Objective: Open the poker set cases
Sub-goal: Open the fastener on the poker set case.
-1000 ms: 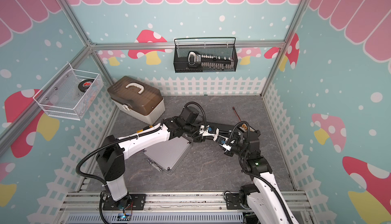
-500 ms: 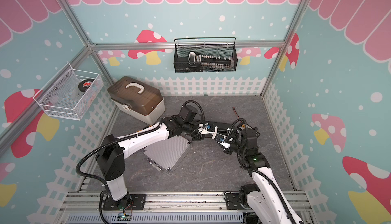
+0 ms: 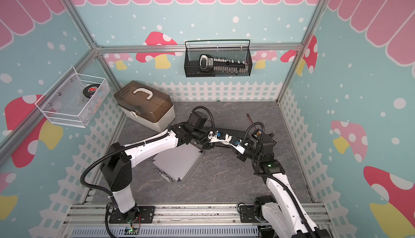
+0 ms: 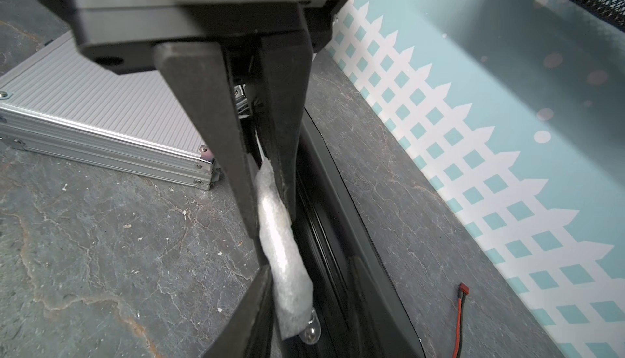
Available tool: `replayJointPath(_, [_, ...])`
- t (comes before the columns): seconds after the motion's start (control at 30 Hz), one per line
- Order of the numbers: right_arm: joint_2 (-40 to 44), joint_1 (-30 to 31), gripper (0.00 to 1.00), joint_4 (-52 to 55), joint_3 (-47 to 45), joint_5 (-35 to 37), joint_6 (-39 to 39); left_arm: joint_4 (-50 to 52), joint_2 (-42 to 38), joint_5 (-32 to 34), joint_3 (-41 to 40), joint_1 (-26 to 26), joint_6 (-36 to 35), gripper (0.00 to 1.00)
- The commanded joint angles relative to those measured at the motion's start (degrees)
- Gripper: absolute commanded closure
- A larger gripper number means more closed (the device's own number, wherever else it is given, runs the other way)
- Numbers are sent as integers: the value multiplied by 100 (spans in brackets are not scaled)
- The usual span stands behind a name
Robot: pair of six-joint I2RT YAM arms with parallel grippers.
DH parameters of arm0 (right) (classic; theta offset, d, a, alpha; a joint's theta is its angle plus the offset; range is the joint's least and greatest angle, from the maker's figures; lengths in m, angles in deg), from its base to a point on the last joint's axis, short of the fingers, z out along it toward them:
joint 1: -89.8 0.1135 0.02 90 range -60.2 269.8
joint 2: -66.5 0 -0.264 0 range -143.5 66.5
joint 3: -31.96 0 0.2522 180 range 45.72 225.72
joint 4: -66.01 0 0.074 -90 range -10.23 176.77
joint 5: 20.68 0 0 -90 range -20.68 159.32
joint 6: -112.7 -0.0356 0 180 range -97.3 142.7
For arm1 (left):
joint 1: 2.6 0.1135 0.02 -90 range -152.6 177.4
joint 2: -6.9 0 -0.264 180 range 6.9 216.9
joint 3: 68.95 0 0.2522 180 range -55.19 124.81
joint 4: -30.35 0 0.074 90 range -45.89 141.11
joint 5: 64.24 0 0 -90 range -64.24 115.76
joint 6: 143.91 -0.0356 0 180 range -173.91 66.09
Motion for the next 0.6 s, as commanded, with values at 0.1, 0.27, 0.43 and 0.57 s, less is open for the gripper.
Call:
replayJointPath(0.1, [-165,-27,67,-105,176,-505,-146,-286,-408,-612,121,-3,-240,100])
replayJointPath(0.27, [-270,-27,71,-188,181,-637,-171,-284,-391,-712,188,-5,-245,100])
replayJointPath(0.43, [-337,-30,73,-250,113,-618,-181,-282,-391,-793,200,-3,-225,100])
replayJointPath(0.57, [-294,-26,76,-242,5,-448,-71,-283,-391,-774,203,-3,-244,100])
